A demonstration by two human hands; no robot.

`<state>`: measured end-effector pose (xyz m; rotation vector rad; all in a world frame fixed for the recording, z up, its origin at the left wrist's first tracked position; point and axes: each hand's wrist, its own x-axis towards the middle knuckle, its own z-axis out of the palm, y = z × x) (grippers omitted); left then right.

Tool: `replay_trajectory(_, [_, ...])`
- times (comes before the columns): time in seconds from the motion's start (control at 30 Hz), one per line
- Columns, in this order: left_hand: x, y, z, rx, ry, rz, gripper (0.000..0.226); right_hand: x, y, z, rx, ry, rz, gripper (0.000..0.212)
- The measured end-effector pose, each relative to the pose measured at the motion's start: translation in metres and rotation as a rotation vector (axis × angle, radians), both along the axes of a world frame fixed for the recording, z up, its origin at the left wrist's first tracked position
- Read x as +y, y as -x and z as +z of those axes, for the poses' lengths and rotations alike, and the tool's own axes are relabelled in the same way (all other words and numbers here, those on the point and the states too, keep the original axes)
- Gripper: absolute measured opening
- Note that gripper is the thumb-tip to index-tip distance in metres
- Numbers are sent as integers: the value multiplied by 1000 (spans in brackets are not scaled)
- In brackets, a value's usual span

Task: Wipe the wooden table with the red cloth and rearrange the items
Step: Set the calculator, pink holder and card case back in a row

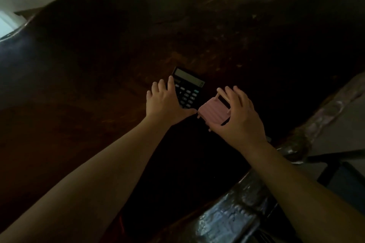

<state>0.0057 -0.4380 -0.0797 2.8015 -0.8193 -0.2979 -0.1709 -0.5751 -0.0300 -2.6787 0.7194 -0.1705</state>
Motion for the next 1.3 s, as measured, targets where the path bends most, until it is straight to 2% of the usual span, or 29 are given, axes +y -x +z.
replay_trajectory(0.27, [-19, -1, -13, -67, -21, 18, 143, 3, -2, -11, -16, -16, 13, 111])
replay_trajectory(0.53, [3, -2, 7, 83, 34, 106, 148, 8, -4, -1, -30, -107, -23, 111])
replay_trajectory(0.73, [100, -13, 31, 106, 98, 288, 143, 58, -41, 14, -10, -129, 62, 113])
replay_trajectory(0.97, [248, -22, 47, 33, 115, 560, 139, 174, -94, 31, 19, -169, 251, 115])
replay_trajectory(1.3, [432, -16, 48, -52, 99, 896, 127, 335, -163, 30, 13, -179, 657, 109])
